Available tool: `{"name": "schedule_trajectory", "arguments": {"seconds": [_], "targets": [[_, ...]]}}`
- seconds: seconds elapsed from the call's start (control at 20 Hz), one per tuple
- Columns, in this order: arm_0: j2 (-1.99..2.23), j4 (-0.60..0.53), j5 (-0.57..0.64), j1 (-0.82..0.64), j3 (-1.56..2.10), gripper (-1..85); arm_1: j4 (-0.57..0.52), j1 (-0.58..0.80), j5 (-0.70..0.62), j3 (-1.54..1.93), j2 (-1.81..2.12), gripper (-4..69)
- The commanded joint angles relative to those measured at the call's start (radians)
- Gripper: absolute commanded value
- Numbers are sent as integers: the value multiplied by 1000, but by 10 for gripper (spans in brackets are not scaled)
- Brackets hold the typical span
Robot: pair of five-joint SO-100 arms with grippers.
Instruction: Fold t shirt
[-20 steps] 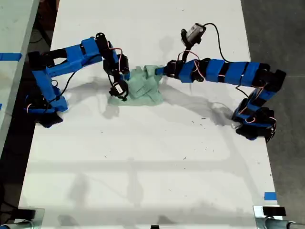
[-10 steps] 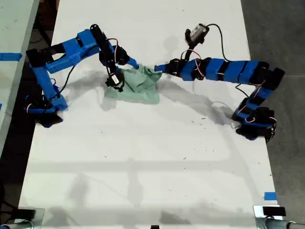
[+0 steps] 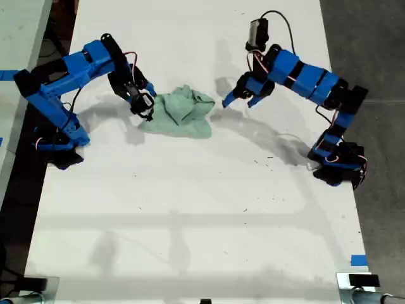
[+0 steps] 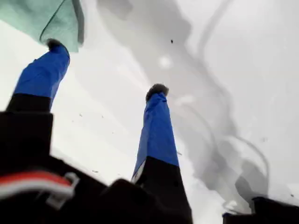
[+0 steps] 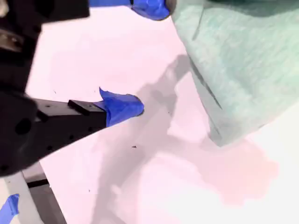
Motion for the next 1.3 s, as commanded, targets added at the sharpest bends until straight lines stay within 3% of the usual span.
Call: {"name": "schedule_trajectory", "arguments": {"seconds": [0.0,0.2,0.35,0.5,0.65,0.75,0.95,1.15,1.25], "targets": [[411,2,-112,121,118,231,29,-101,64,247,451,294],[739,-41,-485,584,293,57,25,-213,219,859,1069,145],[724,-301,-606,813,555,-1,-52,-371,336,1279,1427,50],[658,-555,-537,793,792,-1,-149,-537,365,1437,1621,19],[640,-652,-459,733,874,-1,-202,-571,394,1588,1706,42],[736,-664,-442,712,951,-1,-201,-607,410,1758,1959,18],[1292,-617,-443,712,1197,-1,-278,-594,379,1845,1948,18],[1717,-471,-385,692,1324,-1,-316,-560,244,1887,1947,16],[1717,-476,-359,687,1359,-1,-318,-551,209,1888,1947,26]]}}
